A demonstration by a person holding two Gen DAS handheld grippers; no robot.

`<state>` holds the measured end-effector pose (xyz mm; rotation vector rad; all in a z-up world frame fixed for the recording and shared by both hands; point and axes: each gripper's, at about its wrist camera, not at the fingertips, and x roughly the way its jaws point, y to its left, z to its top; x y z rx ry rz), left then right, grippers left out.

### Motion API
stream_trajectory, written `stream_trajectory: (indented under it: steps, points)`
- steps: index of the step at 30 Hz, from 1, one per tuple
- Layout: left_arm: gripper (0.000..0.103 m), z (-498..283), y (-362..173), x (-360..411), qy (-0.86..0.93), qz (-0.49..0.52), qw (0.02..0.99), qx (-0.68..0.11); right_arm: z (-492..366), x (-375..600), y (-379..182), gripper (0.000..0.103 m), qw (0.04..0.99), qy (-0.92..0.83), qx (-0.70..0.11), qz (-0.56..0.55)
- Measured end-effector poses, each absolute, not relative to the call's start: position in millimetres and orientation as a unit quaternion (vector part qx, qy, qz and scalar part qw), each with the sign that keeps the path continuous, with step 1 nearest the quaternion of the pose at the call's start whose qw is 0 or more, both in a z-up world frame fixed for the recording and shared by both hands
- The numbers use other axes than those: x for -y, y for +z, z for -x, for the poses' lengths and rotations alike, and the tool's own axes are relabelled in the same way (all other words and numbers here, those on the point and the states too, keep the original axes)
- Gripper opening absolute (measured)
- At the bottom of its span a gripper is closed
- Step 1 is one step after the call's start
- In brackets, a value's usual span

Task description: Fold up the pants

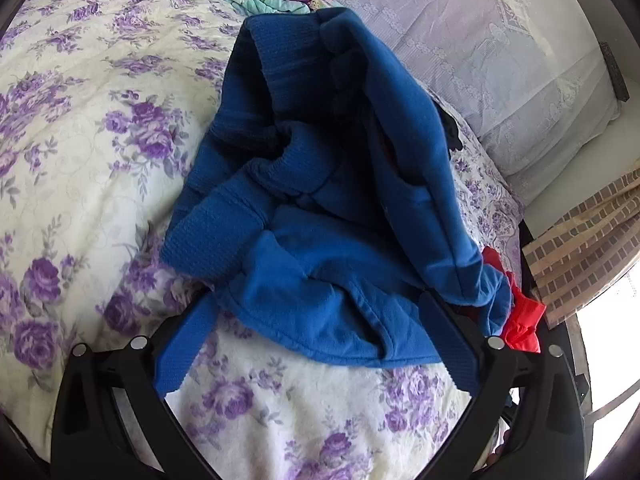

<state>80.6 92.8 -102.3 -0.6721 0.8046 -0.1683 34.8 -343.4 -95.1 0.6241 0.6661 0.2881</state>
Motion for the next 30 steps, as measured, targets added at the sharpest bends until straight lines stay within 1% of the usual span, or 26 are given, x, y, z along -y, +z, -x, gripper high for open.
stream_trajectory:
  steps: [6, 11, 12, 13, 14, 15, 16, 17, 19, 22, 25, 30]
  points:
    - [0.098, -107.0, -101.1, -101.8, -0.068, 0.345, 0.855, -0.382, -42.6, 342.7, -93.4, 0.099, 0.889, 0.148, -0.318, -0.296]
    - [0.096, -118.0, -101.9, -115.6, -0.063, 0.369, 0.848, -0.375, -46.0, 359.3, -89.1, 0.099, 0.872, 0.155, -0.298, -0.354]
    - [0.091, -118.8, -101.7, -118.4, -0.062, 0.371, 0.848, -0.373, -47.8, 364.3, -88.6, 0.099, 0.868, 0.159, -0.295, -0.368]
    - [0.073, -119.6, -101.9, -120.4, -0.061, 0.369, 0.850, -0.372, -50.0, 369.3, -88.5, 0.099, 0.861, 0.163, -0.291, -0.383]
    - [0.062, -122.3, -101.5, -120.0, -0.061, 0.365, 0.850, -0.375, -52.5, 373.6, -88.6, 0.099, 0.855, 0.166, -0.289, -0.397]
    - [0.049, -125.5, -102.7, -121.8, -0.064, 0.365, 0.848, -0.380, -54.8, 377.9, -88.7, 0.099, 0.848, 0.170, -0.286, -0.412]
    - [0.039, -128.3, -104.6, -124.7, -0.066, 0.369, 0.844, -0.383, -57.2, 382.3, -89.3, 0.099, 0.842, 0.172, -0.283, -0.425]
    - [0.037, -130.3, -105.5, -127.8, -0.070, 0.371, 0.842, -0.384, -58.9, 386.0, -89.8, 0.099, 0.837, 0.173, -0.280, -0.438]
    - [0.028, -131.6, -104.3, -128.7, -0.077, 0.371, 0.843, -0.382, -62.2, 391.0, -91.1, 0.099, 0.829, 0.175, -0.276, -0.454]
    - [0.025, -133.6, -90.1, -133.0, -0.086, 0.371, 0.851, -0.361, -67.5, 394.5, -89.8, 0.099, 0.827, 0.171, -0.275, -0.460]
    - [0.023, -139.0, -58.8, -145.7, -0.094, 0.357, 0.870, -0.327, -75.4, 397.4, -86.5, 0.099, 0.827, 0.159, -0.277, -0.463]
    - [0.022, -131.8, 6.2, -191.6, -0.027, 0.332, 0.915, -0.229, -87.5, 417.4, -80.8, 0.099, 0.813, 0.132, -0.271, -0.498]
